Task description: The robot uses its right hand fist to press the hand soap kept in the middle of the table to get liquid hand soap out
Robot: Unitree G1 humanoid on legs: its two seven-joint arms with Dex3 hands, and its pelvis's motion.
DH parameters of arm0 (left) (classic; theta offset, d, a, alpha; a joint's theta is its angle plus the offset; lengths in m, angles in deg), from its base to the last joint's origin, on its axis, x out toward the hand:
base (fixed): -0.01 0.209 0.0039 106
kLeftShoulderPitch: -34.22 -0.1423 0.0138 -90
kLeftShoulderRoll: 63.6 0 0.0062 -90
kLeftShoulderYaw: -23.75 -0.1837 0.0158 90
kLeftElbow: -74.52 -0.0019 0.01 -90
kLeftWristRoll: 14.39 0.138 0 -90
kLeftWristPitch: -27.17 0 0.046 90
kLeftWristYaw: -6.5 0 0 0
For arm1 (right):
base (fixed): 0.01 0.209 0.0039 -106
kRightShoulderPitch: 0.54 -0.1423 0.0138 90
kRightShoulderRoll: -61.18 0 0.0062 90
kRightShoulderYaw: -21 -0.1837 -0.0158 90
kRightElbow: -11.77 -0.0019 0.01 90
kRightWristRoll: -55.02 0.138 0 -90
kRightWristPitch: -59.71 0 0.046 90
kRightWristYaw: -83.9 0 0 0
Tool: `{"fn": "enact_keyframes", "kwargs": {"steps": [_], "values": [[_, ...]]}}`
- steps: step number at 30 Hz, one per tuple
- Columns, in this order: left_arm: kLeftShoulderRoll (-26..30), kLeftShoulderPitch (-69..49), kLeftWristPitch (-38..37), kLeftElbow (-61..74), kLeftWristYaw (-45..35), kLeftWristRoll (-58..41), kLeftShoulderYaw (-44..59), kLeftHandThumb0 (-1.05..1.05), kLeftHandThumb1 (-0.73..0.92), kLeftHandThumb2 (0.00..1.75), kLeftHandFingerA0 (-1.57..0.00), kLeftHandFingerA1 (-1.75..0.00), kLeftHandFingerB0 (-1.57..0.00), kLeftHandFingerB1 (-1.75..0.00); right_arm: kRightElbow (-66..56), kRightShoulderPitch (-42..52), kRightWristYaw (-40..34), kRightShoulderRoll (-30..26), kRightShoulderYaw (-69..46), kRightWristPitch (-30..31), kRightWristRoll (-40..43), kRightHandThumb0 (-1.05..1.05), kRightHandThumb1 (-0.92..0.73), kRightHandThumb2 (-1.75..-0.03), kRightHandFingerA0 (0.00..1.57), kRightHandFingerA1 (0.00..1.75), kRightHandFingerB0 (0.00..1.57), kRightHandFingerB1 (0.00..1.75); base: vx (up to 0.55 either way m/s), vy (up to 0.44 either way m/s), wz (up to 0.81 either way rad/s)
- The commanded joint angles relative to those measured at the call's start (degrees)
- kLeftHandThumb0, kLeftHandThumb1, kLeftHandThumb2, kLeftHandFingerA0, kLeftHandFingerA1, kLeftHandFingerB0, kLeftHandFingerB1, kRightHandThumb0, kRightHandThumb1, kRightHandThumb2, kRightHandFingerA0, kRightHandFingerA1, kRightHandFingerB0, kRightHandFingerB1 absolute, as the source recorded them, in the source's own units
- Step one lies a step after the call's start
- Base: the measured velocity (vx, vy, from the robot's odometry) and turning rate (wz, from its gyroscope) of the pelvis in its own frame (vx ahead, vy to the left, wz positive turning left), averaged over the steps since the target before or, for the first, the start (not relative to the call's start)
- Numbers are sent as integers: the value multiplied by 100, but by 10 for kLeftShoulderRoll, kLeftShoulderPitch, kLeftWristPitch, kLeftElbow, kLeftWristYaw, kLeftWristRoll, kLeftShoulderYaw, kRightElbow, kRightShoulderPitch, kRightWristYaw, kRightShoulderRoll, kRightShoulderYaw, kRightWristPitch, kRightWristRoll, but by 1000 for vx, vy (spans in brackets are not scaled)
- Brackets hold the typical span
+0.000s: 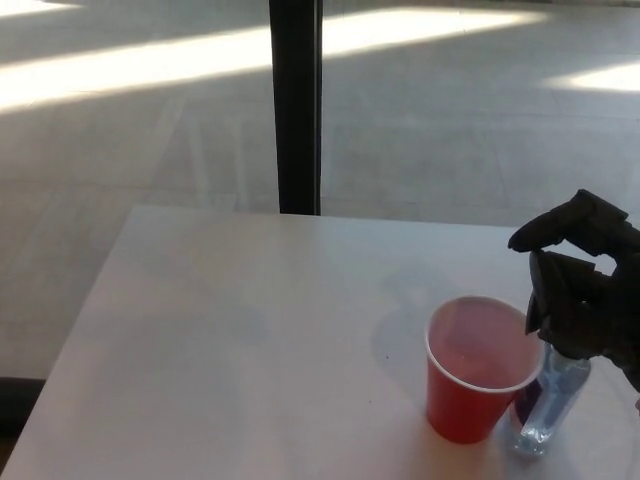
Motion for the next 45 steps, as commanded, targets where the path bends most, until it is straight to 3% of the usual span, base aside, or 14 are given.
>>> {"fn": "enact_keyframes", "kwargs": {"steps": [1,11,12,14,19,20,23,28,29,35,36,42,43,45], "values": [[7,-3,5,-3,12,-6,2,-21,53,103,-80,-96,-53,-80,29,44,16,20,10,65,23,-34,-73,-80,99,175,68,158,0,0,0],[6,-13,-9,-3,4,-4,-4,-21,52,105,-86,-101,-63,-88,-36,-18,9,-19,-46,123,47,-30,-77,-80,83,175,72,98,0,0,0],[6,-14,-6,-1,6,-3,-6,-21,52,105,-85,-99,-62,-86,-38,-28,17,-30,-49,132,49,-31,-78,-73,81,167,68,75,0,0,0],[6,-12,0,-4,9,-4,-5,-20,53,103,-83,-98,-62,-85,-48,-57,47,-75,-42,147,29,-49,-81,-64,67,75,42,40,0,0,0],[2,-18,-3,-6,6,-4,-6,-20,52,104,-82,-99,-59,-84,-73,-95,108,-143,-31,198,55,-74,-81,-64,21,41,13,27,0,0,0],[2,-15,-3,-11,9,-7,-3,-19,52,103,-79,-96,-56,-81,-81,-115,122,-159,-34,218,70,-91,-68,-105,8,18,8,16,0,0,0],[4,-12,-8,-23,4,-8,-2,-18,52,103,-79,-94,-55,-81,-92,-165,122,-173,-57,263,118,-97,-71,-112,0,7,4,18,0,0,0],[2,-21,-9,-13,2,-8,-2,-19,52,103,-79,-95,-58,-84,-99,-193,127,-188,-94,279,160,-104,-80,-117,0,2,3,9,0,0,0],[3,-21,-9,-14,2,-8,-3,-21,51,104,-79,-94,-55,-81,-103,-196,125,-194,-107,281,169,-92,-92,-69,0,12,0,23,0,0,0],[10,-15,-6,-27,10,0,-8,-20,53,101,-83,-97,-60,-84,-95,-201,97,-228,-241,310,228,-90,-92,-71,0,9,0,21,0,0,0],[11,-14,-6,-29,9,0,-9,-20,51,103,-82,-97,-61,-84,-73,-196,108,-242,-264,301,228,-100,-83,-118,0,10,1,5,0,0,0],[13,-16,-11,-23,2,-3,-9,-19,51,105,-80,-96,-60,-85,66,-150,123,-329,-427,290,216,-84,-71,-111,3,35,8,31,0,0,0],[12,-20,-11,-16,1,-2,-10,-20,51,104,-80,-96,-60,-85,81,-135,116,-337,-451,289,210,-83,-88,-68,11,32,18,27,0,0,0],[13,-19,-2,-11,7,-1,-11,-20,51,104,-80,-94,-58,-82,115,-109,117,-356,-488,284,199,-83,-68,-102,5,45,10,41,0,0,0]]}}
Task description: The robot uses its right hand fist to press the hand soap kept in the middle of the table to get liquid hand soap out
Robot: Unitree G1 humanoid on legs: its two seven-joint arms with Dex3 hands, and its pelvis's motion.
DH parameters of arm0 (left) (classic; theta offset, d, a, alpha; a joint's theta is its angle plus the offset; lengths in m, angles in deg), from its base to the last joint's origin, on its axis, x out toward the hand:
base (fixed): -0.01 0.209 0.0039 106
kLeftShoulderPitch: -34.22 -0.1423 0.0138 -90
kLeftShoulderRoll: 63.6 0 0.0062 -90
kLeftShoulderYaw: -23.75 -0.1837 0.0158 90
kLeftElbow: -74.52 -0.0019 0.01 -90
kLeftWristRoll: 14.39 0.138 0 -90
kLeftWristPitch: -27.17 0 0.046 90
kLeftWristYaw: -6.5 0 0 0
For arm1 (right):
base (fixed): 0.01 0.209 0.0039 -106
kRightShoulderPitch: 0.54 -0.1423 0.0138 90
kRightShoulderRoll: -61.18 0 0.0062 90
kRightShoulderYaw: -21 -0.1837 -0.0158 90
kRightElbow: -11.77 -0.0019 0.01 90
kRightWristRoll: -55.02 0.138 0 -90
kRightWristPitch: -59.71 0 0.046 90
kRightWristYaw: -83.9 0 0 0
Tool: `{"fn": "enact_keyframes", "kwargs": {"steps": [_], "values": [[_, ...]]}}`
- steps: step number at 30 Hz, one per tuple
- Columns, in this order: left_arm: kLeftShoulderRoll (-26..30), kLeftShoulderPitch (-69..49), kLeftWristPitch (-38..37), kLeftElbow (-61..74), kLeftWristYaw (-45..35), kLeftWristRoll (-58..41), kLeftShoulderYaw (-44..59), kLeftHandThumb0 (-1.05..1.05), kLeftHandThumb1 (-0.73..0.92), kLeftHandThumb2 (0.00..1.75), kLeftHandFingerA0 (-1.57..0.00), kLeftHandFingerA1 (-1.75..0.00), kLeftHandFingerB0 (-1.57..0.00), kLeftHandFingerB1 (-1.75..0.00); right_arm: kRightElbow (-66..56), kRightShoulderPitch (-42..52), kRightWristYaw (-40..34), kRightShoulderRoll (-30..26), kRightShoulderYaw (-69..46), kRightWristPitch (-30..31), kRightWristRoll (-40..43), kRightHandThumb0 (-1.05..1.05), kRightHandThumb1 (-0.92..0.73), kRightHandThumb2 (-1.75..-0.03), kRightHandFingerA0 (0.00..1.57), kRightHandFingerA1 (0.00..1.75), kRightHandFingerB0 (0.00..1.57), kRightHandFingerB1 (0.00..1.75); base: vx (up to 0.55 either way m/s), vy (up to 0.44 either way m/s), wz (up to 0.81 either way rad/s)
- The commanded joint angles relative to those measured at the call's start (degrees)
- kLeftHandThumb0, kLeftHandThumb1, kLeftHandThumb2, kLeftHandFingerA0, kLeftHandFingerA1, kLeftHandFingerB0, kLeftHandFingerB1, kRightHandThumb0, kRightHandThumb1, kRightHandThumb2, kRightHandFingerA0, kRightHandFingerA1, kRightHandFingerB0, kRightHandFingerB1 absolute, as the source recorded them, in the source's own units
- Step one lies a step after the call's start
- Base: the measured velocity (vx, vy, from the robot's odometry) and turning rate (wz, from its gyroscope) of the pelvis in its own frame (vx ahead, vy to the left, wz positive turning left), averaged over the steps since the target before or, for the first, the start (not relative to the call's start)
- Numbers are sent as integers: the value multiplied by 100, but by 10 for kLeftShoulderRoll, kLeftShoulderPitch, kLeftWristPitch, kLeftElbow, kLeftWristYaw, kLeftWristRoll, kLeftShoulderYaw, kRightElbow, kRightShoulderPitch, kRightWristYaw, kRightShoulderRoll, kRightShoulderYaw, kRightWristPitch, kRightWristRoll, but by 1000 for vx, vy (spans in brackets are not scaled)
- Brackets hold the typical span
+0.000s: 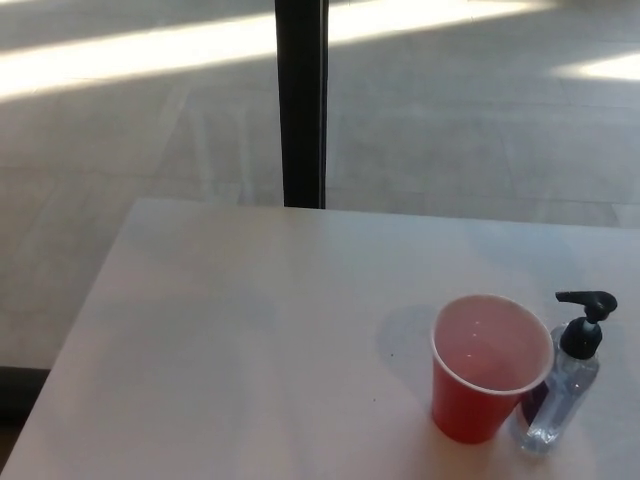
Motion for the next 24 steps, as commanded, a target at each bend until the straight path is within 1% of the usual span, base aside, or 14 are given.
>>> {"fn": "enact_keyframes", "kwargs": {"steps": [1,2,3,6,7,13,14,17,18,19,20,21,23,24], "values": [[16,-8,-3,9,4,4,-5,-20,51,104,-80,-94,-58,-82,143,66,11,-100,-208,49,40,-83,-68,-102,5,45,10,41,0,0,0],[16,-8,-3,9,4,4,-5,-20,51,104,-80,-94,-58,-82,145,66,12,-101,-209,49,40,-83,-68,-102,5,45,10,41,0,0,0],[19,-2,-5,-2,4,3,-4,-17,53,104,-79,-95,-55,-80,205,97,-5,-122,-255,23,14,-83,-84,-66,17,40,24,28,0,0,0],[20,4,-5,-10,6,2,-4,-18,53,102,-80,-95,-56,-81,256,146,-3,-136,-293,-28,-10,-83,-84,-67,16,47,23,32,0,0,0],[20,-2,-7,-3,2,4,-6,-19,52,103,-81,-97,-61,-85,298,181,-34,-133,-323,-56,-28,-83,-83,-66,25,47,27,31,0,0,0],[21,2,-14,-15,3,4,-8,-18,51,103,-82,-97,-60,-84,442,249,-81,-135,-368,-133,-33,-74,-81,-64,27,43,14,30,0,0,0],[21,3,-13,-13,4,5,-9,-18,52,103,-81,-96,-58,-82,467,253,-93,-132,-375,-154,-29,-73,-63,-96,31,56,15,45,0,0,0],[21,6,-8,-11,7,8,-13,-19,53,101,-82,-97,-59,-83,543,274,-125,-92,-406,-230,-3,-72,-62,-97,32,60,17,47,0,0,0],[21,6,-7,-11,9,7,-12,-18,53,102,-82,-97,-60,-83,561,278,-125,-88,-403,-241,-3,-70,-79,-64,38,52,28,34,0,0,0],[22,9,-8,-17,9,5,-10,-18,54,101,-79,-96,-58,-82,563,284,-130,-74,-406,-237,2,-69,-77,-64,35,52,26,34,0,0,0],[23,10,-10,-20,8,6,-11,-18,55,101,-81,-96,-60,-83,556,295,-120,-52,-408,-234,10,-67,-63,-93,26,58,18,46,0,0,0],[23,9,-13,-21,5,6,-11,-18,54,102,-82,-98,-62,-86,568,297,-132,-45,-407,-235,10,-62,-76,-63,27,55,26,35,0,0,0],[23,10,-17,-23,4,6,-12,-19,54,102,-84,-99,-63,-87,585,299,-167,-35,-397,-228,0,-70,-68,-67,28,60,27,36,0,0,0],[23,9,-16,-21,3,4,-10,-18,52,104,-84,-99,-61,-85,591,303,-165,-26,-392,-231,-1,-62,-61,-88,7,52,13,44,0,0,0]]}}
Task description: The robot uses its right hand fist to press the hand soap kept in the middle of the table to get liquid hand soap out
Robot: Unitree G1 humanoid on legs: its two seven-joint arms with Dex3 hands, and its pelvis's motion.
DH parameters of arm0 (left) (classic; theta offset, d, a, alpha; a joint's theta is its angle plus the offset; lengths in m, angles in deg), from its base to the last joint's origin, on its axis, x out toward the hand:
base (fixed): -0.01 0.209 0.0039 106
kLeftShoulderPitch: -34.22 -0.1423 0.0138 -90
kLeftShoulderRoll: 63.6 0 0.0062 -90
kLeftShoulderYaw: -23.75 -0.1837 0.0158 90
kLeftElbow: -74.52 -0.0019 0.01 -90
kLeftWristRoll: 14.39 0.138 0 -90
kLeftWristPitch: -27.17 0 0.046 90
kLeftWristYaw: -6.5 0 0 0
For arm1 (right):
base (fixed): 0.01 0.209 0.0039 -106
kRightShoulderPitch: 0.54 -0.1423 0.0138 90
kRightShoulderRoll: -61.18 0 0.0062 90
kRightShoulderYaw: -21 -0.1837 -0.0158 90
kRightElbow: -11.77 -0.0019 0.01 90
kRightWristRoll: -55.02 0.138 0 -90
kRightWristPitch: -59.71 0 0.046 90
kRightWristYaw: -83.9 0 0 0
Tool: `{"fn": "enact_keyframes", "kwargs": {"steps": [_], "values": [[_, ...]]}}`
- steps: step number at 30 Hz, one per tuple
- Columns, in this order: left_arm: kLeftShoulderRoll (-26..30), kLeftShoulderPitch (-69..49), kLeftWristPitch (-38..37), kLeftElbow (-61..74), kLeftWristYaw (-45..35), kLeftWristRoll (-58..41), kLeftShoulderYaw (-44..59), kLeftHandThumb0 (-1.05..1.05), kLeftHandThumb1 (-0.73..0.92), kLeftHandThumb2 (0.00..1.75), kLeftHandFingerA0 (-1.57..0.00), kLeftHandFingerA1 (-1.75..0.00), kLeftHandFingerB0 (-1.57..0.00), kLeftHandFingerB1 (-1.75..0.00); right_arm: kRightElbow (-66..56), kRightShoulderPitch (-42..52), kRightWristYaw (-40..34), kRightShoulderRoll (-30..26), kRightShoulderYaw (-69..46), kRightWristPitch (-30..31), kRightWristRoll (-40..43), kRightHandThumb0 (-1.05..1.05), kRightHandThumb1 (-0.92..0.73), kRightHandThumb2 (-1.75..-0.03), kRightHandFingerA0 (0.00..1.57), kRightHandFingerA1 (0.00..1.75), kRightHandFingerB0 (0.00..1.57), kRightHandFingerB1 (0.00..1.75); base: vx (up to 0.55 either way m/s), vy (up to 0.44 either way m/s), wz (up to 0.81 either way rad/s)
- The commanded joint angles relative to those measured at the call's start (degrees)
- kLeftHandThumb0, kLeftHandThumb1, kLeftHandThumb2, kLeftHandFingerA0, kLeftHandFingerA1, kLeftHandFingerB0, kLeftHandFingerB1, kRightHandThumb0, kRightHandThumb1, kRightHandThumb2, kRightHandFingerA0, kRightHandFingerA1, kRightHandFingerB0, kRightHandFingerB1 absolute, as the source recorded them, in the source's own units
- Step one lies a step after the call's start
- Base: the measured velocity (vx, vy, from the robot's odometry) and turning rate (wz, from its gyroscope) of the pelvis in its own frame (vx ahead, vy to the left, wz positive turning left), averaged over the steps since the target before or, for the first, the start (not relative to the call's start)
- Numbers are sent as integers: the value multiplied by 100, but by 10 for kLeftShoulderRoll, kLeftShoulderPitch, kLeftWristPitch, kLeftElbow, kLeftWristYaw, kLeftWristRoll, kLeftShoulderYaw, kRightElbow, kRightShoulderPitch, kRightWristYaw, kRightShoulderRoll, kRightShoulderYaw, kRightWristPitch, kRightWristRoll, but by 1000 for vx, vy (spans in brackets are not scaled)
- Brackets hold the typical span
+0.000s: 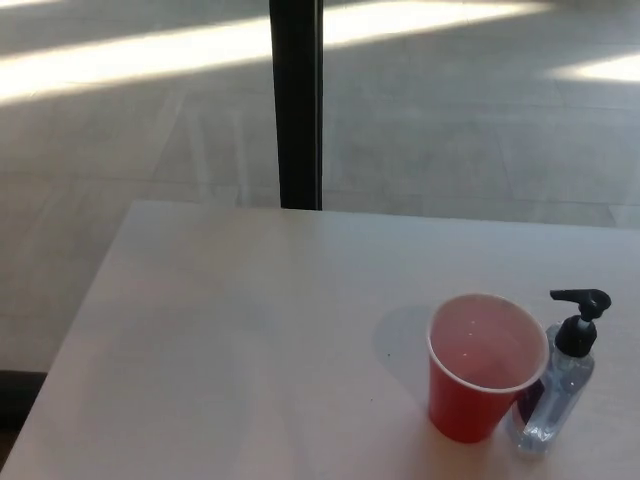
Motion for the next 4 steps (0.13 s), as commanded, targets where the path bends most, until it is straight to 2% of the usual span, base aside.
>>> {"fn": "enact_keyframes", "kwargs": {"steps": [1,2,3,4], "values": [[21,2,-15,-11,2,0,2,-18,52,104,-84,-99,-61,-85,166,59,-118,76,-58,-161,3,-62,-61,-88,7,52,13,44,0,0,0],[21,1,-13,-8,3,1,1,-18,52,104,-83,-97,-59,-83,180,54,-129,80,-59,-156,7,-53,-76,-63,7,39,19,32,0,0,0],[22,0,-13,-6,4,4,-3,-18,53,104,-85,-99,-62,-85,208,42,-139,94,-66,-143,27,-49,-82,-66,0,27,8,32,0,0,0],[23,0,-15,-8,4,7,-5,-18,53,104,-85,-99,-62,-85,217,37,-131,104,-74,-138,42,-49,-82,-66,0,27,8,32,0,0,0]]}}
